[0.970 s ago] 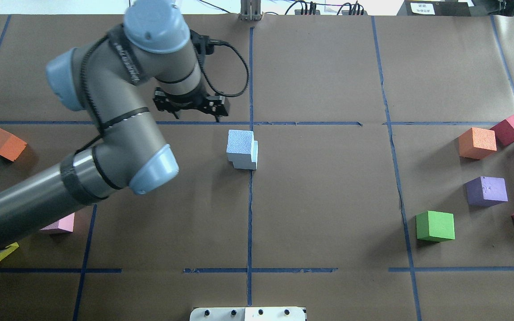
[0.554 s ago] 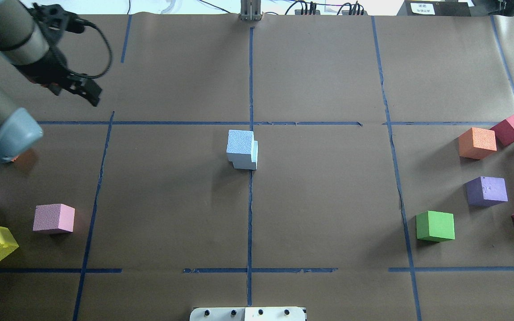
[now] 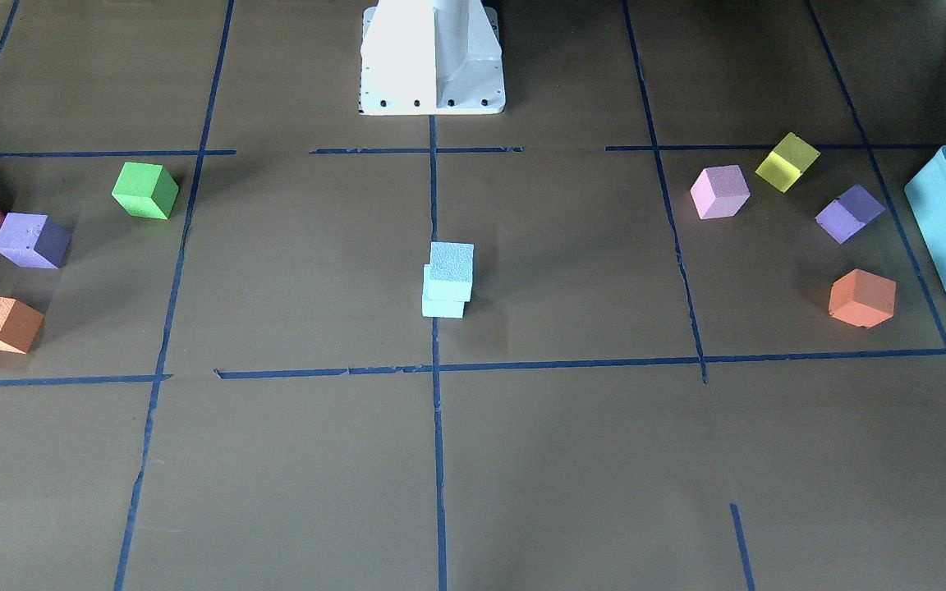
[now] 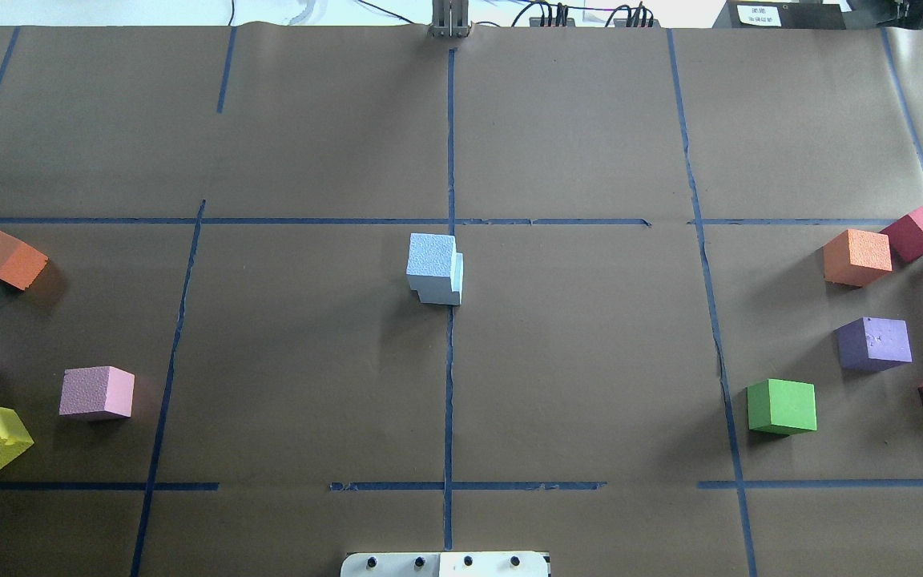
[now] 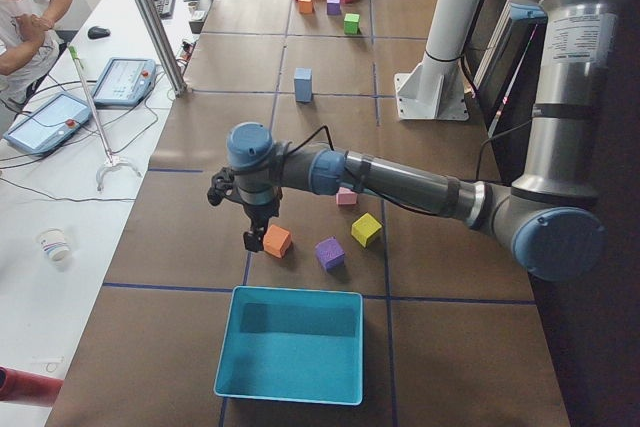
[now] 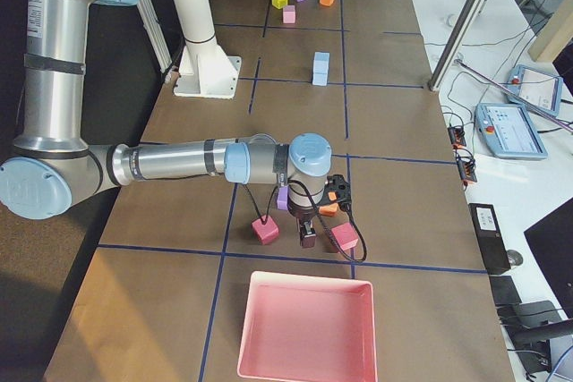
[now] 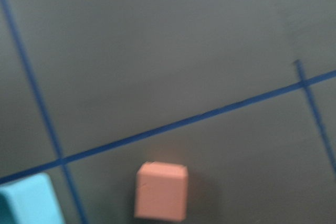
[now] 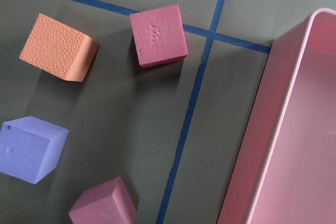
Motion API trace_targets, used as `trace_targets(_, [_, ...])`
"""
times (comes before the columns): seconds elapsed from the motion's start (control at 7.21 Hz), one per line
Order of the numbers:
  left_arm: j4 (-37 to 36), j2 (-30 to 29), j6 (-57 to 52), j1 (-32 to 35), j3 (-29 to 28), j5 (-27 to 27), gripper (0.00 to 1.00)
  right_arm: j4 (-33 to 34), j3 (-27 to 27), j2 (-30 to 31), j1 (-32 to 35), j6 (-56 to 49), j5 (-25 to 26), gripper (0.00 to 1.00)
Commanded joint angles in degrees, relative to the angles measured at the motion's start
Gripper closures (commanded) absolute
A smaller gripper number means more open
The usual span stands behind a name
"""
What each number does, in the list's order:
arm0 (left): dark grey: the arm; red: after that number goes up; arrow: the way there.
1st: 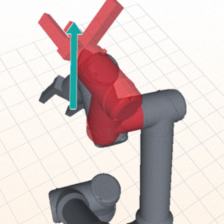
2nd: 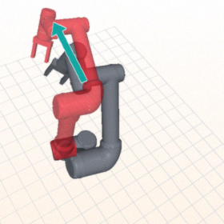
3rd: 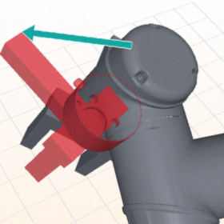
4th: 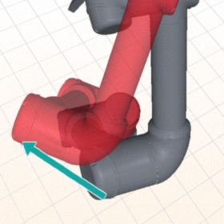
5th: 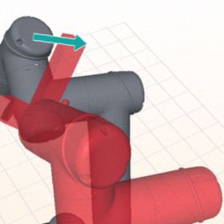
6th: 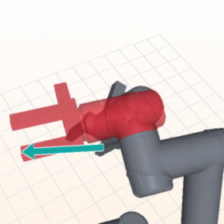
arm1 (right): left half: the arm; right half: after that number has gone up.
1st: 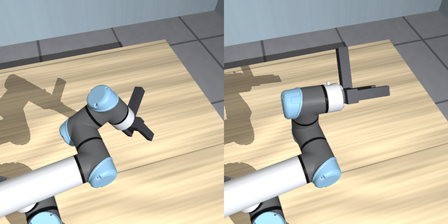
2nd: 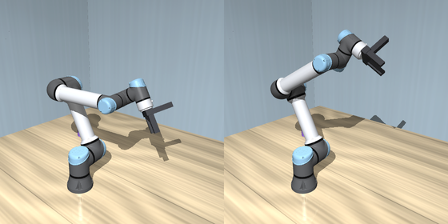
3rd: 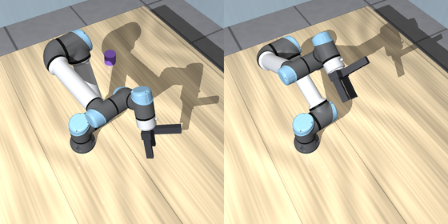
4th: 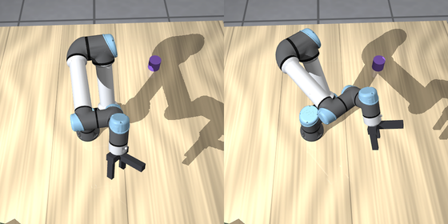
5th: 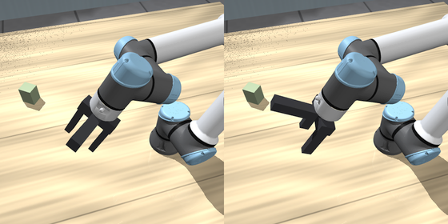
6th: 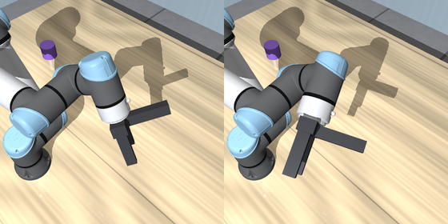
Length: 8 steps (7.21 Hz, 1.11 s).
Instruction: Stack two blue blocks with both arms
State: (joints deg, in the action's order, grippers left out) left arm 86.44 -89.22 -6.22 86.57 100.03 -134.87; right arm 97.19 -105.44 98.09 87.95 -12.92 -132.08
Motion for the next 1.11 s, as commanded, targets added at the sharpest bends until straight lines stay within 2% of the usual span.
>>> trace_targets(0.0, [3.8, 5.5, -0.9, 1.9, -3.7, -0.2, 0.00, -0.1, 0.1, 0.0, 0.0, 0.0, 0.0, 0.00])
trace_targets(0.28, [4.4, 7.2, -1.0, 1.9, -3.4, 0.5, 0.00, -0.1, 0.1, -0.1, -0.1, 0.0, 0.0, 0.00])
trace_targets(0.55, [4.4, 7.4, -1.1, 1.9, -3.1, 4.5, 0.00, -0.1, 0.1, -0.1, -0.2, 0.0, 0.0, 0.00])
trace_targets(0.97, [4.4, 7.4, -1.1, 1.8, -3.1, 4.1, 0.00, -0.1, 0.1, -0.2, -0.3, 0.0, -0.9, 0.00])
